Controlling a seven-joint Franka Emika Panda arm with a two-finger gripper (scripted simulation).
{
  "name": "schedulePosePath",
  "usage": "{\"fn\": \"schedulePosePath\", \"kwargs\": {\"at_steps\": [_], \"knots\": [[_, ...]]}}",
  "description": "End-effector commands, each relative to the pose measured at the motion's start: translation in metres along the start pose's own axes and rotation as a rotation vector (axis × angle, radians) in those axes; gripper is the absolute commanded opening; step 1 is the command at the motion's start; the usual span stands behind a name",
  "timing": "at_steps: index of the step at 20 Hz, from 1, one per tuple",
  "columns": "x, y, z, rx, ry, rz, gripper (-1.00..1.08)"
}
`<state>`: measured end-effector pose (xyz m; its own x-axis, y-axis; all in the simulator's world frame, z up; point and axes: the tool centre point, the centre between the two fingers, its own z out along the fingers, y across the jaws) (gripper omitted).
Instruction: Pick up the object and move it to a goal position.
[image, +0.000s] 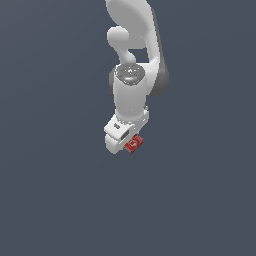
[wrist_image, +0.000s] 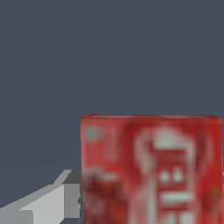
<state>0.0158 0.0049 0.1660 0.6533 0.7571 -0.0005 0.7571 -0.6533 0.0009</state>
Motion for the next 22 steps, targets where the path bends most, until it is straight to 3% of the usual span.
{"fn": "schedulePosePath", "kwargs": {"at_steps": [1, 14, 22], "knots": [[0.003, -0.004, -0.031, 0.0, 0.0, 0.0, -1.0], [0.022, -0.02, -0.181, 0.001, 0.001, 0.0, -1.0], [0.031, -0.024, -0.245, 0.001, 0.001, 0.001, -1.0]]}}
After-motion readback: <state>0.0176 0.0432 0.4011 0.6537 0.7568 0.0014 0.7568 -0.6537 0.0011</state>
